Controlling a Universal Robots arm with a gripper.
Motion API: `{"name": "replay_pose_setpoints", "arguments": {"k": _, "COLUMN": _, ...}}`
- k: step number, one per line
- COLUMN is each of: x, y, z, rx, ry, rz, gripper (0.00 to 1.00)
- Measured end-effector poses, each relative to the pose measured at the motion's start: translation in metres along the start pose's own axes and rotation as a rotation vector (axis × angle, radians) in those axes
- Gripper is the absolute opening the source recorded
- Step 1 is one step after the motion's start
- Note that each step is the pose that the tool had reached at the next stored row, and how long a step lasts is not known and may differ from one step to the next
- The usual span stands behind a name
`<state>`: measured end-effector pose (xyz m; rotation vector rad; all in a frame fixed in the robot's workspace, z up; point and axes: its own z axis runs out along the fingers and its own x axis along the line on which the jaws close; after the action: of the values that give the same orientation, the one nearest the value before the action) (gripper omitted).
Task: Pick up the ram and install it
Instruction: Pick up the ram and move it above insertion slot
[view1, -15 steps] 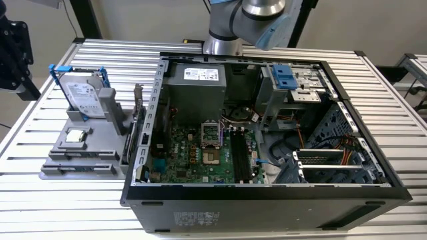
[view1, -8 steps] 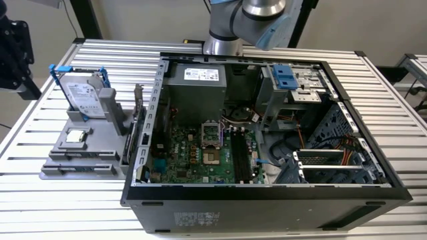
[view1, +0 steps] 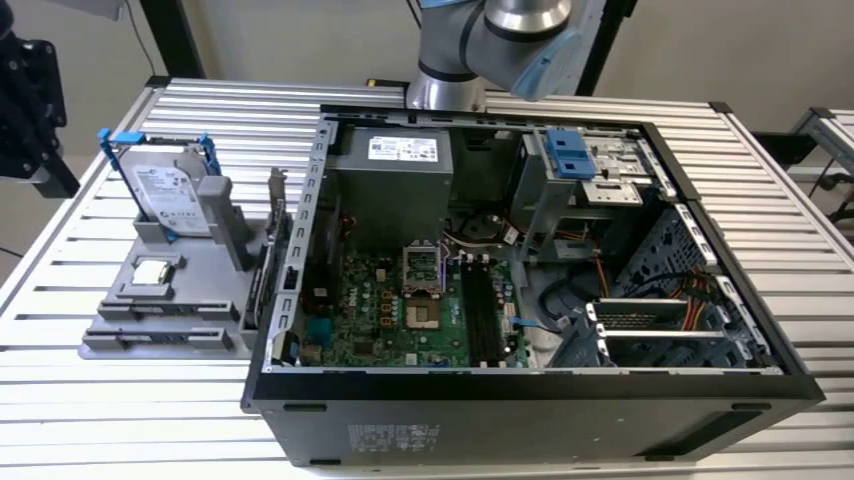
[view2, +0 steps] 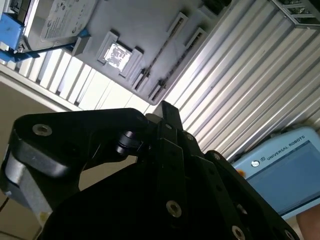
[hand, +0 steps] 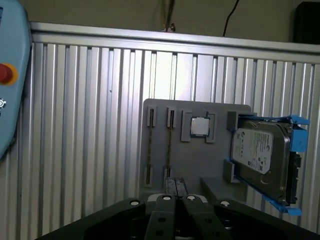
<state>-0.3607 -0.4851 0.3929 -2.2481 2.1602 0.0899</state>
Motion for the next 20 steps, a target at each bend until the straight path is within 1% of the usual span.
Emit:
{"name": "replay_pose_setpoints", "arguments": {"k": 9, "x": 0.0, "y": 0.0, "z": 0.0, "rx": -0.0016, "ry": 0.0, "rz": 0.0, "gripper": 0.0}}
{"name": "replay_pose_setpoints", "arguments": {"k": 10, "x": 0.0, "y": 0.0, "z": 0.0, "rx": -0.0017, "ry": 0.0, "rz": 0.0, "gripper": 1.0}}
{"name": "replay_pose_setpoints", "arguments": {"k": 20, "x": 0.0, "y": 0.0, "z": 0.0, "rx": -0.003, "ry": -0.0001, "rz": 0.0, "gripper": 1.0}}
